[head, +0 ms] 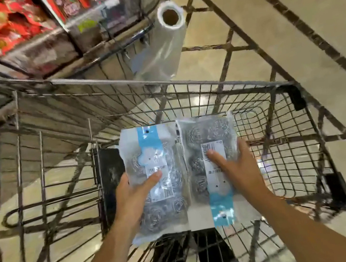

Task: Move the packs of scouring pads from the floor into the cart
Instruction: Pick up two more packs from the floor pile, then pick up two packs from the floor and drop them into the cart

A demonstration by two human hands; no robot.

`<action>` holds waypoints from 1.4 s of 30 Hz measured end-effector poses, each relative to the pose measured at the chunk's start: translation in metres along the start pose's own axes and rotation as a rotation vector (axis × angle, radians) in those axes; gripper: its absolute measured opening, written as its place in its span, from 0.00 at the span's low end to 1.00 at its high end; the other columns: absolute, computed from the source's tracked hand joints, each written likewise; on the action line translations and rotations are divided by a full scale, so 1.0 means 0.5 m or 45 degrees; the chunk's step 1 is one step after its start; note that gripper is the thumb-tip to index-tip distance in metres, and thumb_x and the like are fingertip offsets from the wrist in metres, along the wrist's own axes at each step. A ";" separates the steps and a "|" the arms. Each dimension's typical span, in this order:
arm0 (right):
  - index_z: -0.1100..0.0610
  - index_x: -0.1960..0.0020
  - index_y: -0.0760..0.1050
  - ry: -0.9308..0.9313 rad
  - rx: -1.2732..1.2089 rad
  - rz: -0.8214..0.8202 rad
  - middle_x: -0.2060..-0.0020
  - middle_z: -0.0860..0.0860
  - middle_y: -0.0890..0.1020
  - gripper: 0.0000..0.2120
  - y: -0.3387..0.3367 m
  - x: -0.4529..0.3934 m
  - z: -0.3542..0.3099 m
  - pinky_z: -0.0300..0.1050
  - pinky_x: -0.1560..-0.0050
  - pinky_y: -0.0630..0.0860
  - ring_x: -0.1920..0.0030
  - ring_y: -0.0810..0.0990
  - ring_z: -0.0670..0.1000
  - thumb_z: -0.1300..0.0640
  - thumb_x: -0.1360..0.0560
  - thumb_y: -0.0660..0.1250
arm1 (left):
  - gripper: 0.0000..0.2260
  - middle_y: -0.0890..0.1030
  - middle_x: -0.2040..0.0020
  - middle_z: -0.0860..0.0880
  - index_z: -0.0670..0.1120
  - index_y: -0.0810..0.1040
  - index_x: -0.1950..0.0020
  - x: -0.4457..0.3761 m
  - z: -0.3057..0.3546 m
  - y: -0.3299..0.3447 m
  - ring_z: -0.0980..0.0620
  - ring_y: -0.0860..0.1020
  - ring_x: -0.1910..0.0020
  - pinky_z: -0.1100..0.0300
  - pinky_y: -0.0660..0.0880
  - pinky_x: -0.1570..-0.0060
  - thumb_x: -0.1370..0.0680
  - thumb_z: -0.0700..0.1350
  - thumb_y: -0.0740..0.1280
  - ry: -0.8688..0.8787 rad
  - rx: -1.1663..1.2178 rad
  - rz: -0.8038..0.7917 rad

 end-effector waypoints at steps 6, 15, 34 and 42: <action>0.55 0.30 0.73 0.069 0.003 -0.059 0.44 0.49 0.85 0.34 0.058 -0.122 0.168 0.36 0.55 0.83 0.51 0.86 0.41 0.44 0.31 0.80 | 0.37 0.83 0.41 0.55 0.50 0.75 0.33 -0.147 -0.127 0.070 0.55 0.82 0.41 0.52 0.75 0.38 0.38 0.59 0.83 -0.059 -0.059 0.101; 0.53 0.36 0.74 0.059 -0.041 -0.047 0.50 0.42 0.85 0.25 0.113 -0.175 0.289 0.31 0.55 0.80 0.53 0.85 0.37 0.56 0.29 0.80 | 0.17 0.82 0.52 0.61 0.60 0.78 0.50 -0.237 -0.249 0.087 0.53 0.81 0.48 0.53 0.75 0.40 0.32 0.55 0.82 -0.037 -0.244 0.235; 0.59 0.20 0.47 0.340 0.806 0.009 0.27 0.66 0.62 0.51 0.098 -0.130 0.251 0.62 0.31 0.66 0.27 0.64 0.68 0.27 0.26 0.61 | 0.40 0.72 0.32 0.41 0.42 0.66 0.27 -0.166 -0.129 0.066 0.38 0.75 0.37 0.43 0.77 0.47 0.29 0.60 0.77 0.161 -0.993 0.537; 0.51 0.17 0.47 -0.323 1.197 -0.212 0.19 0.53 0.58 0.38 0.101 -0.033 0.024 0.58 0.27 0.66 0.20 0.58 0.58 0.32 0.18 0.53 | 0.26 0.73 0.28 0.45 0.50 0.70 0.25 -0.005 0.058 0.077 0.43 0.67 0.26 0.45 0.62 0.25 0.22 0.56 0.66 0.590 -1.668 0.302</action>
Point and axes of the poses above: each hand's wrist, its own x-axis away from the middle knuckle, its own y-axis out of the palm, z = x × y, the point moved 10 cm from there along -x, towards the middle knuckle
